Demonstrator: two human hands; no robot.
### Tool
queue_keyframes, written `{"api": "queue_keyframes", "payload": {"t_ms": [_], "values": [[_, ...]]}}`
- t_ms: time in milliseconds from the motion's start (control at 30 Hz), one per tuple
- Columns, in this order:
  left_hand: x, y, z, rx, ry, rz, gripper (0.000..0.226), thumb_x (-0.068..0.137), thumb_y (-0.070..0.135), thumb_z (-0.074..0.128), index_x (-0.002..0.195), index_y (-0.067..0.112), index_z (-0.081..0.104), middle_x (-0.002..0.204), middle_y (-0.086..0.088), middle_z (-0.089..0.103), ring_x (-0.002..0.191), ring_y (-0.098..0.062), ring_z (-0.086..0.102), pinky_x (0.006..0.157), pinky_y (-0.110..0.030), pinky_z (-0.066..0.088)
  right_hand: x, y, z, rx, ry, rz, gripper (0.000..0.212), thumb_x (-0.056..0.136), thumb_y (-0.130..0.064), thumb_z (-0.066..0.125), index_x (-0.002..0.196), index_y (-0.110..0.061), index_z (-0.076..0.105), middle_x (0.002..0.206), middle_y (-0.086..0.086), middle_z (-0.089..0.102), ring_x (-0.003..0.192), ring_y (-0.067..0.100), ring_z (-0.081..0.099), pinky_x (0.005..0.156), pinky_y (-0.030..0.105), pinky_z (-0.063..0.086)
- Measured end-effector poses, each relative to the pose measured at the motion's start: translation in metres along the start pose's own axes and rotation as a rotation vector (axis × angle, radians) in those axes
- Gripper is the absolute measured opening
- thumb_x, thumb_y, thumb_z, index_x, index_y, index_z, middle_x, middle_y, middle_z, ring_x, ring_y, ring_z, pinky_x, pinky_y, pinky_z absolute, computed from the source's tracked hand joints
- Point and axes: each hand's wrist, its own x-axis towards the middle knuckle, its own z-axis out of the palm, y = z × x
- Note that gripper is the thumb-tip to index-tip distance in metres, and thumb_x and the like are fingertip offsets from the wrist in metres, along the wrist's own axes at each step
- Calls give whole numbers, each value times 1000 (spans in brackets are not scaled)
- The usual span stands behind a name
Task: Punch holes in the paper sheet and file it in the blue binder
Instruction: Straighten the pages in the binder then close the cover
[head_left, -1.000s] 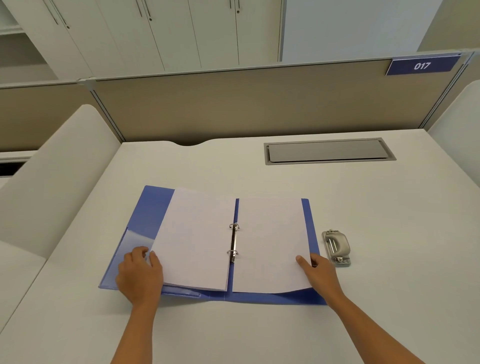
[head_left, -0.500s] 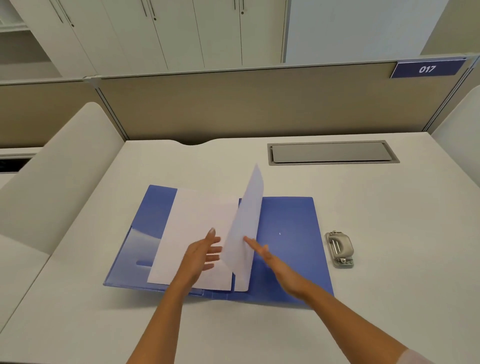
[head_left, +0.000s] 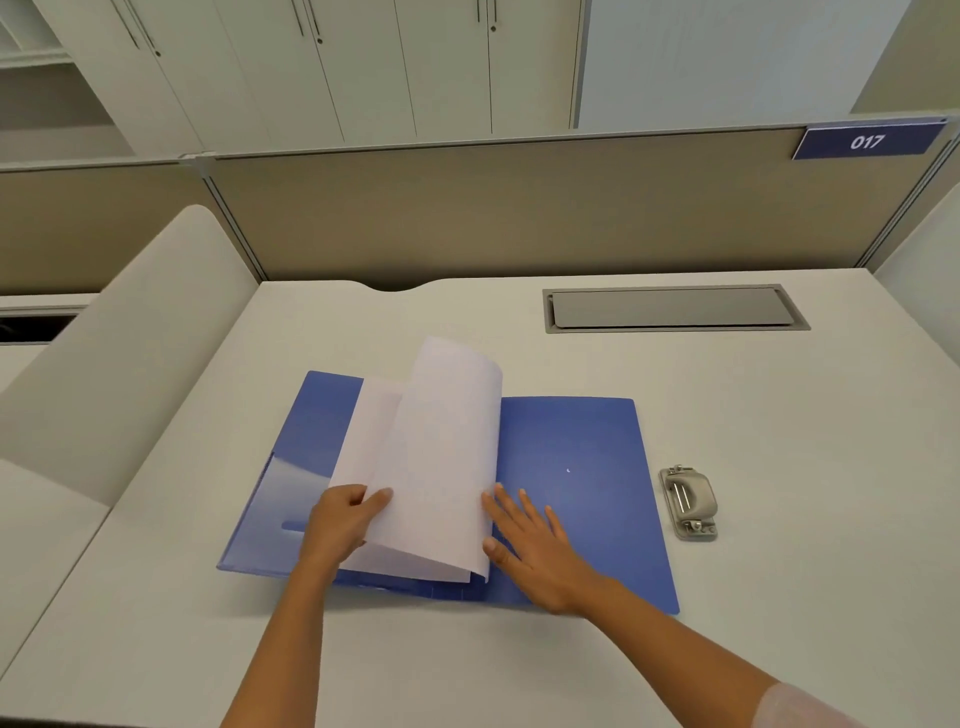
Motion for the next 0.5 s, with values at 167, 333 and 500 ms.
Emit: {"api": "queue_keyframes", "payload": {"t_ms": [167, 333, 500], "values": [[7, -21, -18, 255, 223, 1, 30, 91, 41, 58, 80, 13, 60, 80, -5, 61, 76, -26, 55, 68, -41, 46, -2, 25, 6, -56, -12, 75, 81, 79, -75, 2, 148, -35, -14, 155, -17, -20, 144, 12, -23, 118, 43, -13], [5, -33, -15, 384, 376, 20, 26, 95, 35, 54, 92, 13, 67, 89, -6, 69, 72, -21, 54, 60, -30, 41, -3, 42, 13, -130, -17, 77, 89, 74, -77, -2, 149, -30, -13, 155, -14, -21, 144, 14, -23, 116, 38, -14], [9, -41, -9, 398, 503, 92, 19, 94, 25, 56, 95, 8, 64, 94, -15, 67, 80, -30, 57, 67, -41, 51, -3, 54, 20, -157, -25, 48, 87, 76, -77, 1, 148, -31, -13, 150, -18, -24, 144, 13, -22, 116, 37, -13]]}}
